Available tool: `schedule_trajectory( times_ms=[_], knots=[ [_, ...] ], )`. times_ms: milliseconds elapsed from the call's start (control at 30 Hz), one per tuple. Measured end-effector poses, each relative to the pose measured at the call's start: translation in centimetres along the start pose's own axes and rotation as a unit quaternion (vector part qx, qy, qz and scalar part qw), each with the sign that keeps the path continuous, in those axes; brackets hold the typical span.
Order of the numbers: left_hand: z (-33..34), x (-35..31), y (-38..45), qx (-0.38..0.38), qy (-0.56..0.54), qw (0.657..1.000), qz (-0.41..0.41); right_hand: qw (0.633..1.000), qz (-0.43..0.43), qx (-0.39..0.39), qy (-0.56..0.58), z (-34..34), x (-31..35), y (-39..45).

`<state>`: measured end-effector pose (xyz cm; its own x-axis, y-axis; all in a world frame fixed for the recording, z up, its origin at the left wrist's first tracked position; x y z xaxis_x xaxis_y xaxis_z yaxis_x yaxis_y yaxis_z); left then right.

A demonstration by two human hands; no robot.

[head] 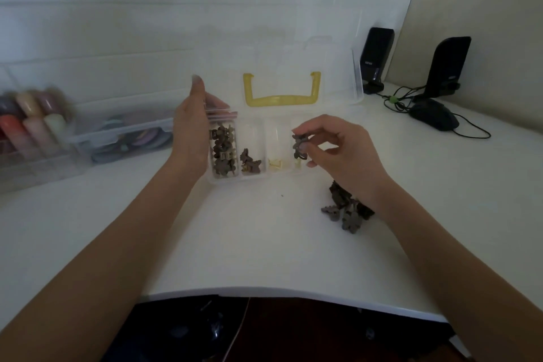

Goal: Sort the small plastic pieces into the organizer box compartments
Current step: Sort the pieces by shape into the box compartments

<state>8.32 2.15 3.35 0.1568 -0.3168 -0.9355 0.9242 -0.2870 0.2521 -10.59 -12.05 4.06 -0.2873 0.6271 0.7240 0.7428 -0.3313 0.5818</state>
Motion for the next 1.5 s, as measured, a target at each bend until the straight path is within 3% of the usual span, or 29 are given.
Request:
schedule_trajectory(
  times_ms=[300, 567, 833, 967, 1100, 1300, 1500],
  knots=[
    [0.5, 0.2, -0.4, 0.008, 0.004, 1.0, -0.005, 0.999, -0.026, -0.008, 0.027, 1.3, 1.7, 0.1],
    [0.4, 0.4, -0.3, 0.019, -0.007, 1.0, -0.022, 0.973, -0.177, 0.072, -0.129, 7.6, 6.3, 2.1],
    [0.5, 0.7, -0.2, 0.01, 0.0, 1.0, -0.025, 0.957, -0.215, 0.016, -0.196, 8.3, 5.4, 2.5],
    [0.4, 0.4, 0.2, 0.013, 0.015, 1.0, 0.001, 0.971, -0.165, 0.006, -0.175, 4.2, 5.9, 2.4],
    [0.4, 0.7, 0.3, 0.01, 0.005, 1.0, -0.007, 0.982, -0.03, 0.13, -0.133, 0.5, 3.6, 1.3],
    [0.1, 1.1, 0.6, -0.002, 0.016, 1.0, -0.018, 0.95, 0.045, 0.174, -0.254, -3.1, 0.3, -1.4],
    [0.2, 1.0, 0.4, -0.002, 0.006, 1.0, -0.019, 0.91, 0.113, 0.241, -0.317, -2.4, -3.0, -2.5]
  ],
)
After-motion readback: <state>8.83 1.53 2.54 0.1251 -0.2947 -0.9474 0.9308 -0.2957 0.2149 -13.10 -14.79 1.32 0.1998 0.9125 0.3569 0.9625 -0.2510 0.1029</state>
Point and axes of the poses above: each hand's wrist, its own y-axis towards the middle knuckle, its own z-axis out of the palm, x = y × z, the point moved 9 cm from there along y, towards the middle knuckle, and after that the axes turned 4 degrees about -z, right-handed, at the moved point
